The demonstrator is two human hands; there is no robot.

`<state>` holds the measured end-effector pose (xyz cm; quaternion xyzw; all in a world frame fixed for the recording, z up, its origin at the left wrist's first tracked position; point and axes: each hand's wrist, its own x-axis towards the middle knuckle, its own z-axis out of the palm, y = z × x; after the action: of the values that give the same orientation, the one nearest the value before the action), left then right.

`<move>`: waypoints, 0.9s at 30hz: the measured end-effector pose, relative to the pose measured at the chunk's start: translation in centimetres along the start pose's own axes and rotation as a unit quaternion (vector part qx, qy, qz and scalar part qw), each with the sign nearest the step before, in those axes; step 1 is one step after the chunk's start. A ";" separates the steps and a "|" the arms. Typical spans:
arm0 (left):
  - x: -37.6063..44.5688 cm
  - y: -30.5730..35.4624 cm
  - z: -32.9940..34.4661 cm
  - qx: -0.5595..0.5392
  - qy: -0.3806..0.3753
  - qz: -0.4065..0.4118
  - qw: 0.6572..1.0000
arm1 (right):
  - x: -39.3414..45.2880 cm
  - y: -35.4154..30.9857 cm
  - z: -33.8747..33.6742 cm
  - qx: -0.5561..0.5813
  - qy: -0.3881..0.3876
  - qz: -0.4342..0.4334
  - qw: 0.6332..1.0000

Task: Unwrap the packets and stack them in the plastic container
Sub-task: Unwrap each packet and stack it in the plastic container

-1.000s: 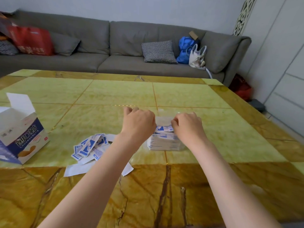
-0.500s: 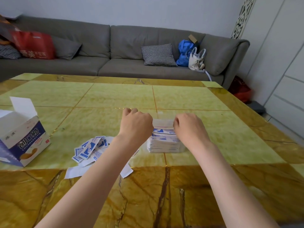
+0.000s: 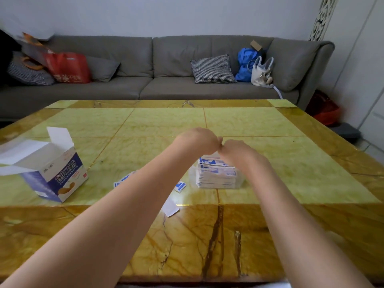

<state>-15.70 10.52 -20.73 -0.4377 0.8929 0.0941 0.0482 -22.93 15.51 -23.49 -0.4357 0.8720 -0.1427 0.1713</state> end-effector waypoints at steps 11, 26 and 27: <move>-0.8 0.9 0.1 -0.034 -0.088 -0.047 0.994 | 1.1 -0.1 1.2 -0.039 -0.032 0.001 0.999; 3.5 -1.4 3.7 -0.109 -0.135 -0.076 0.982 | 0.9 0.1 1.3 -0.037 -0.023 0.007 0.999; 3.4 -1.3 3.7 -0.107 -0.134 -0.078 0.982 | 0.9 0.1 1.3 -0.036 -0.022 0.009 0.999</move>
<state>-16.74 7.91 -25.05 -0.4921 0.8262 0.2430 0.1273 -22.96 14.77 -24.85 -0.4369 0.8764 -0.1005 0.1756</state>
